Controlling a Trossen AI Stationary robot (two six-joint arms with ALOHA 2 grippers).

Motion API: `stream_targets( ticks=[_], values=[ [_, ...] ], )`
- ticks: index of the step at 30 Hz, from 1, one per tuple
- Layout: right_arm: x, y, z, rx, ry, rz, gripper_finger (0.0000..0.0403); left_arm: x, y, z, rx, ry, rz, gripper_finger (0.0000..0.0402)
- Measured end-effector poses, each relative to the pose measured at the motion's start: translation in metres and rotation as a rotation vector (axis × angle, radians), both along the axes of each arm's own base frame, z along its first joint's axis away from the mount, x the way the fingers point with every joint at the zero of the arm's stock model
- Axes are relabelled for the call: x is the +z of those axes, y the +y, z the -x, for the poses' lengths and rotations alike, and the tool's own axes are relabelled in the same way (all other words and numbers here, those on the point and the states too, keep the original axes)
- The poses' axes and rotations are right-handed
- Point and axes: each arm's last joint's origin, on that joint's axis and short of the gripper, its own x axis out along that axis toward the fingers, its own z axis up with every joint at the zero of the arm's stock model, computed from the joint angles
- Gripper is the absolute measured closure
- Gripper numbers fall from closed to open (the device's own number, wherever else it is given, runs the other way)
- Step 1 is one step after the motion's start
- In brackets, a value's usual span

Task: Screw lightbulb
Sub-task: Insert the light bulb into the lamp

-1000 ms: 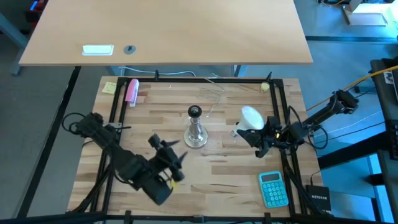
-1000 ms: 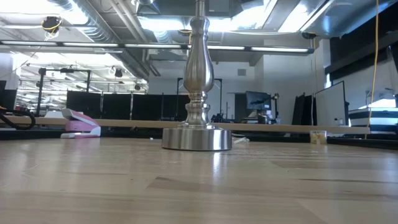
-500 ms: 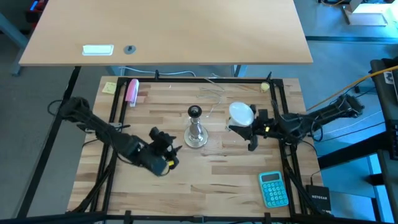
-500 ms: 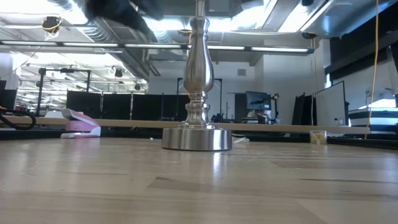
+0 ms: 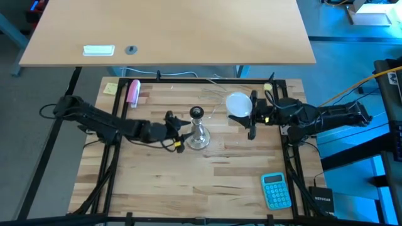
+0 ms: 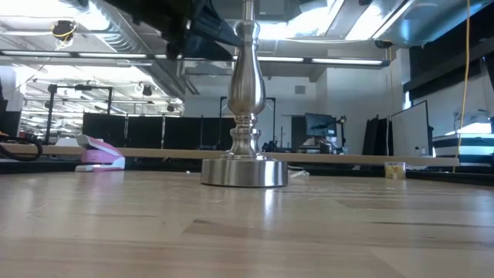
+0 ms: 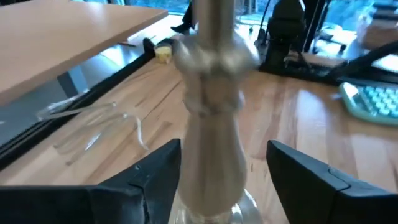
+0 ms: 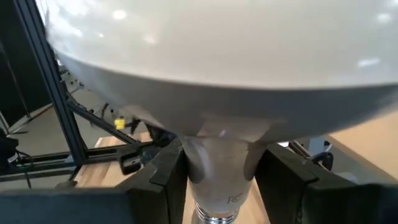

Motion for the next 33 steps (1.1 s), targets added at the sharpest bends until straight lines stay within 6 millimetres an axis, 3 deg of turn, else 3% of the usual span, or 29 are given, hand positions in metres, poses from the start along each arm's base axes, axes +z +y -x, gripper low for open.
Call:
stream_targets(
  ticks=[8,14,20,26,30,33],
  values=[
    [0.000,-0.002,0.000,0.004,0.003,0.018,0.0247,-0.008,0.030,-0.016,-0.065,-0.019,0.048,0.0118],
    [-0.001,-0.001,-0.001,0.004,0.015,0.041,0.0247,-0.012,0.036,-0.028,-0.085,-0.083,0.016,0.0143],
    [0.001,0.000,-0.003,0.062,-0.008,0.073,0.0247,-0.019,0.030,-0.031,-0.092,-0.077,0.075,0.0265],
    [0.024,0.006,-0.013,0.216,0.050,0.108,0.0247,-0.016,0.004,-0.032,-0.197,-0.124,0.102,0.0268],
    [0.042,0.010,-0.029,0.329,0.048,0.113,0.0247,-0.019,-0.015,-0.033,-0.282,-0.134,0.119,0.0268],
    [0.051,0.014,-0.046,0.402,0.029,0.117,0.0247,-0.023,-0.019,-0.039,-0.295,-0.152,0.110,0.0268]
  ],
)
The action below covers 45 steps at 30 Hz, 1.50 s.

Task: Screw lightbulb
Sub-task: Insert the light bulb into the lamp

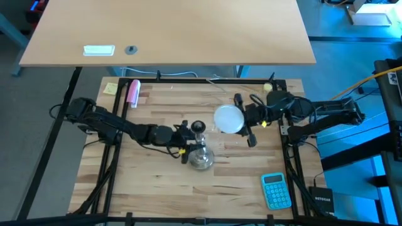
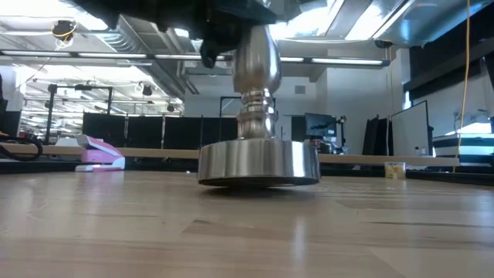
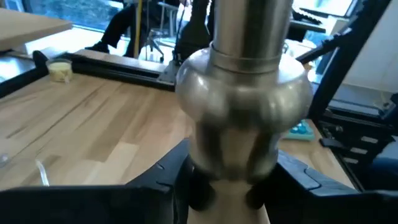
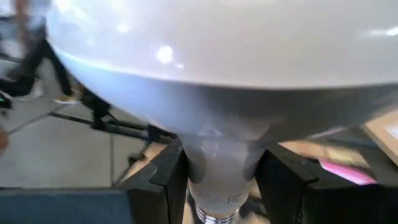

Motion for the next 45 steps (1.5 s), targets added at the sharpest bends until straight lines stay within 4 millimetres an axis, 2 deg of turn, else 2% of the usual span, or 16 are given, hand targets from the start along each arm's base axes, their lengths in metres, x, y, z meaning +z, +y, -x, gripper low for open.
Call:
stream_targets(
  ticks=[5,7,10,14,19,23,34,39,45],
  values=[
    [0.000,0.005,-0.037,0.068,0.058,0.000,0.0247,-0.001,-0.006,-0.011,-0.036,0.015,-0.045,0.0268],
    [0.010,0.007,-0.048,0.090,0.044,0.000,0.0247,-0.002,-0.010,-0.012,-0.043,0.032,-0.069,0.0268],
    [0.027,0.007,-0.056,0.098,0.035,0.010,0.0247,-0.002,-0.016,-0.011,-0.061,0.042,-0.104,0.0268],
    [0.031,0.009,-0.068,0.128,0.071,0.018,0.0247,-0.002,-0.021,-0.010,-0.054,0.043,-0.118,0.0268],
    [0.035,0.011,-0.064,0.193,0.075,0.015,0.0247,-0.002,-0.025,-0.009,-0.064,0.037,-0.124,0.0268],
    [0.025,0.013,-0.067,0.259,0.110,0.017,0.0247,-0.001,-0.028,-0.008,-0.070,0.030,-0.139,0.0268],
    [0.020,0.007,-0.071,0.262,0.064,0.051,0.0246,-0.001,-0.032,-0.007,-0.091,0.016,-0.151,0.0269],
    [0.009,0.004,-0.083,0.300,0.100,0.043,0.0246,-0.001,-0.032,-0.007,-0.096,0.020,-0.153,0.0269],
    [0.002,0.000,-0.087,0.303,0.125,0.063,0.0246,-0.001,-0.035,-0.007,-0.108,0.018,-0.154,0.0269]
  ],
)
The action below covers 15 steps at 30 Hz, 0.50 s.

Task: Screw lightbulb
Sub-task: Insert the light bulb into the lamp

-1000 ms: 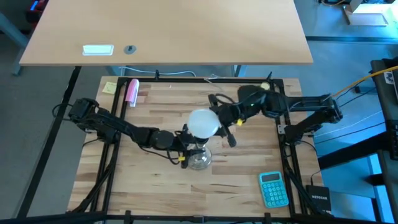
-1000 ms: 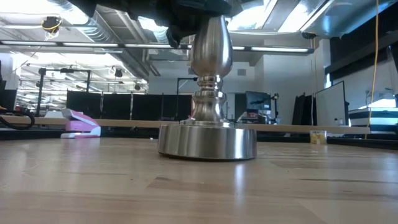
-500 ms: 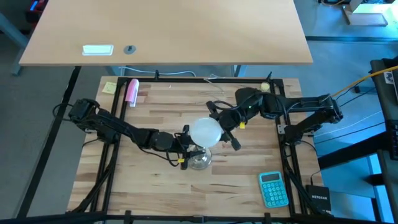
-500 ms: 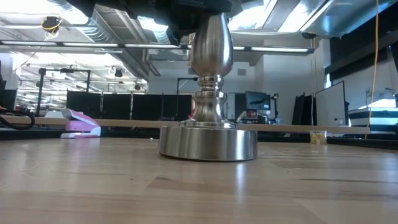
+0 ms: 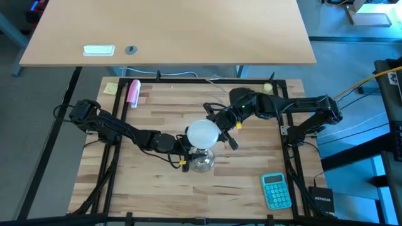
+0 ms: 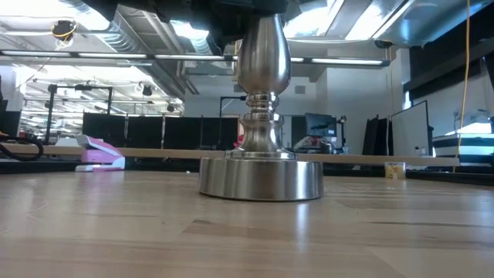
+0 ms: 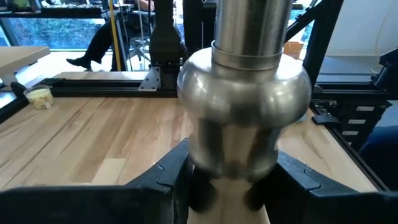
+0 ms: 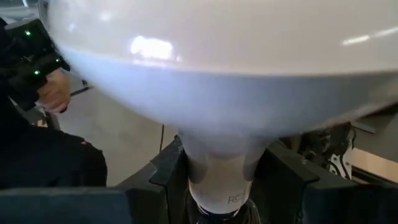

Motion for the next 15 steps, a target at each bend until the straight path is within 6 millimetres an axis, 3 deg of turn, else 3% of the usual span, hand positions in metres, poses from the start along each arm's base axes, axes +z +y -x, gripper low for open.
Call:
stream_targets(
  ticks=[7,15],
  values=[
    [-0.0027,0.0004,0.0027,0.008,0.041,0.016,0.0246,0.0002,-0.0002,0.0000,0.008,-0.001,0.001,0.0269],
    [-0.0049,-0.0023,0.0024,-0.139,0.085,0.028,0.0246,0.0004,0.0008,0.0005,0.102,-0.010,0.006,0.0269]
  ],
)
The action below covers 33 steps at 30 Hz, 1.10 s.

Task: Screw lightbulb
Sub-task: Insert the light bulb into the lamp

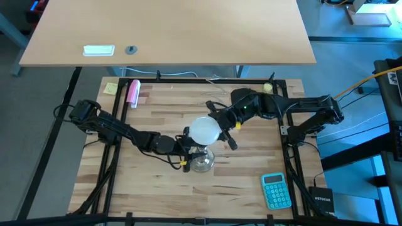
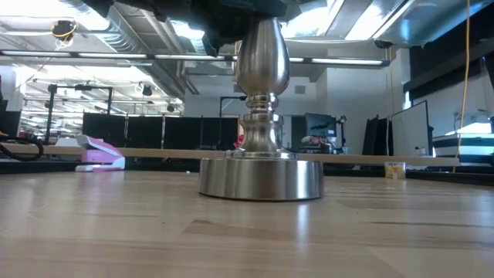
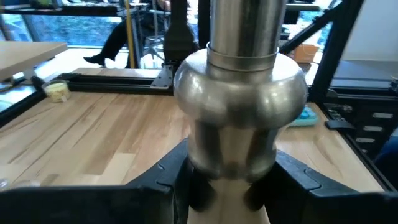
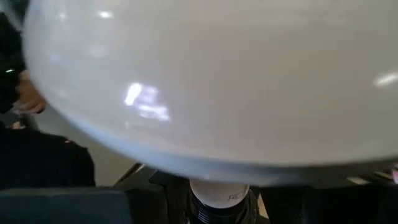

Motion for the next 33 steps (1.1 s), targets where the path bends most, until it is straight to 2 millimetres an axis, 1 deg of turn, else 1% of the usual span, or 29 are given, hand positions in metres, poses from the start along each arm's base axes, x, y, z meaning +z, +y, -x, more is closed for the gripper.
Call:
stream_targets(
  ticks=[6,10,12,16,23,25,33],
  values=[
    [-0.001,-0.003,-0.002,-0.173,0.038,-0.047,0.0246,0.002,0.004,0.000,0.156,-0.025,0.017,0.0270],
    [-0.003,0.003,-0.001,-0.268,0.053,-0.031,0.0246,0.007,0.001,-0.002,0.233,-0.016,-0.007,0.0270],
    [-0.004,0.007,-0.001,-0.306,0.058,-0.028,0.0246,0.008,0.001,-0.002,0.277,0.007,-0.042,0.0271],
    [-0.004,0.015,-0.001,-0.391,0.062,-0.037,0.0246,0.008,0.001,-0.004,0.361,0.012,-0.045,0.0271],
    [-0.005,0.031,0.002,-0.581,0.038,0.008,0.0246,0.008,0.000,-0.009,0.465,-0.007,-0.029,0.0271],
    [-0.005,0.037,0.003,-0.610,0.032,0.022,0.0246,0.008,0.000,-0.012,0.478,-0.008,-0.026,0.0272],
    [-0.006,0.036,0.004,-0.665,0.041,-0.005,0.0246,0.008,0.000,-0.018,0.496,-0.003,-0.028,0.0273]
  ],
)
